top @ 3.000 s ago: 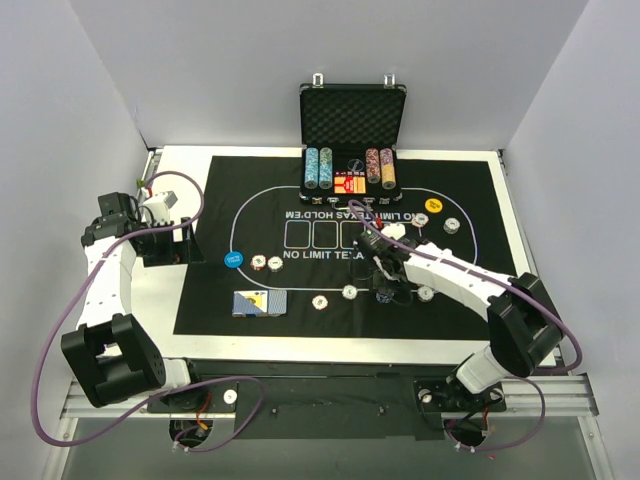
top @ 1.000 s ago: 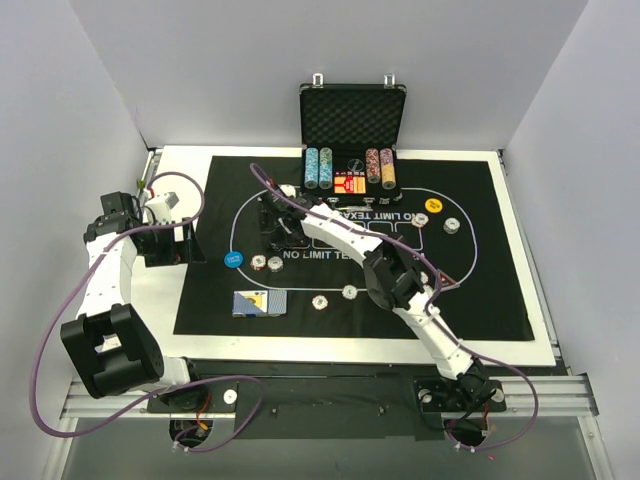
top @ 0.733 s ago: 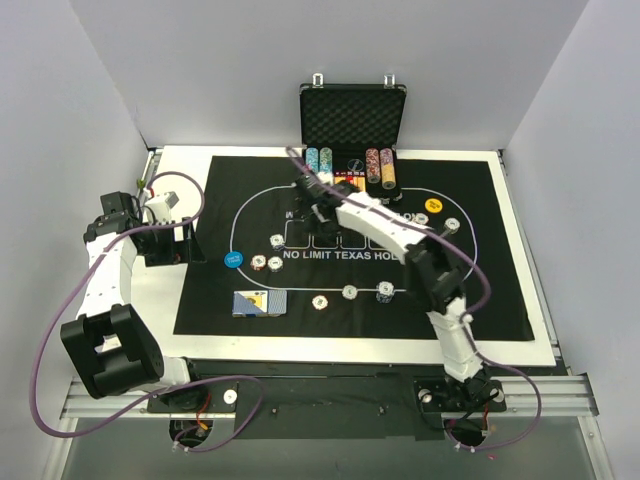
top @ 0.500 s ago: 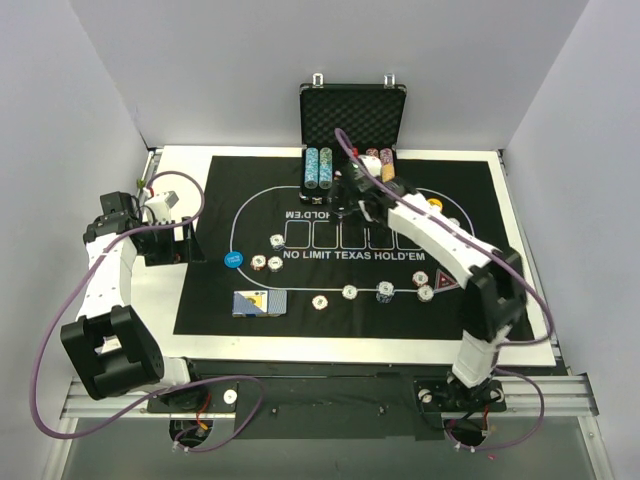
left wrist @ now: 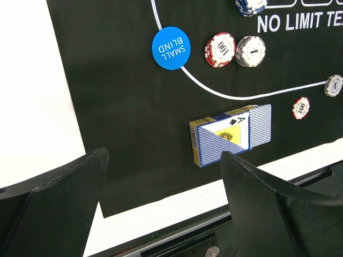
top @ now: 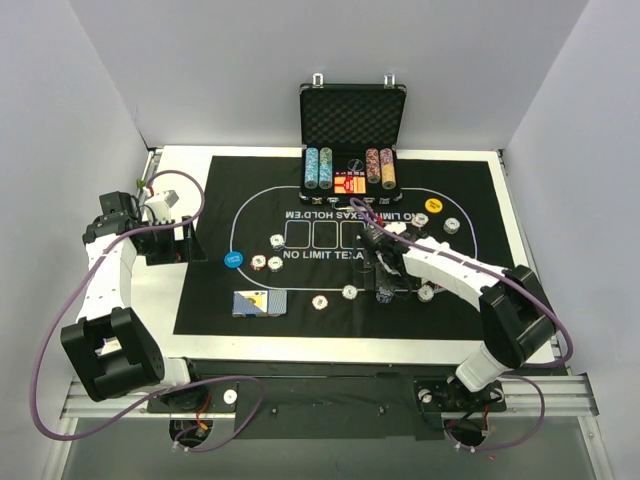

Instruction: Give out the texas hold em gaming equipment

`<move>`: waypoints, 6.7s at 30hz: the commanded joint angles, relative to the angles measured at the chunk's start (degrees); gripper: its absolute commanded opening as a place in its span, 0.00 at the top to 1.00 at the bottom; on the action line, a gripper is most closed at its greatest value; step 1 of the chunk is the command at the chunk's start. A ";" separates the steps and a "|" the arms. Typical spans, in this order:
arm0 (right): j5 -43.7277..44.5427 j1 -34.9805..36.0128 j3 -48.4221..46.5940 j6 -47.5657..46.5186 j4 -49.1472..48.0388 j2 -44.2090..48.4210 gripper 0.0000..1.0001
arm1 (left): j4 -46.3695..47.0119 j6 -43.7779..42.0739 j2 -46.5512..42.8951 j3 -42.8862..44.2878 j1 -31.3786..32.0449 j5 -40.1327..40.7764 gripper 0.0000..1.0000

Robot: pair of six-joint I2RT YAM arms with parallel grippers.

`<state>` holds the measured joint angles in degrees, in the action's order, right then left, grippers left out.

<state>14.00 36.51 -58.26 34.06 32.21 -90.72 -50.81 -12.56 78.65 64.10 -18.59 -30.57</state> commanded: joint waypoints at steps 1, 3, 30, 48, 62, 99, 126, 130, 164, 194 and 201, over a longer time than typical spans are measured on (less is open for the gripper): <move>1.56 0.14 0.78 1.35 -1.88 3.71 0.24 | 1.32 0.25 -1.83 0.50 -0.48 -1.69 0.03; 0.34 -0.21 1.57 1.36 -3.28 3.44 0.25 | 1.24 0.43 -1.83 0.59 -0.40 -1.69 0.03; -3.19 -0.39 5.79 2.59 -8.57 0.89 0.48 | 1.24 0.43 -1.57 0.42 -0.48 -0.90 0.03; -2.75 -0.30 4.38 1.79 -5.84 3.79 0.58 | 1.94 0.43 -1.48 -0.90 -0.40 -0.98 0.03; -2.57 -1.00 0.61 0.83 -2.07 5.63 0.73 | 2.03 0.52 -1.13 -0.81 -0.40 -1.07 0.03; -2.13 -34.93 -35.43 0.48 0.14 -29.69 0.74 | 0.88 -0.63 2.30 2.26 -0.48 1.12 0.03; 1.47 -20.89 -23.05 -0.23 0.05 -6.59 0.31 | -0.08 -0.63 -1.22 0.94 -0.48 0.24 0.03; -1.95 -13.16 -13.47 0.56 -0.92 0.36 0.28 | 0.09 -0.63 -1.22 0.68 -0.48 -0.19 0.03; -5.30 0.14 2.97 0.83 -5.93 -2.71 0.44 | -0.17 -0.28 -1.84 0.50 -0.48 -0.02 0.03; -3.81 -3.81 6.23 0.56 -3.03 8.35 0.79 | 1.67 -0.36 -1.75 -1.96 -0.40 -0.28 0.03; -1.69 -8.29 13.86 7.76 -1.62 16.61 0.79 | 1.68 -0.28 -2.10 -1.78 -0.48 -0.55 0.03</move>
<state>9.10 31.29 -49.52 36.58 26.61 -79.48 -50.39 -12.49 78.24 62.17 -18.59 -29.41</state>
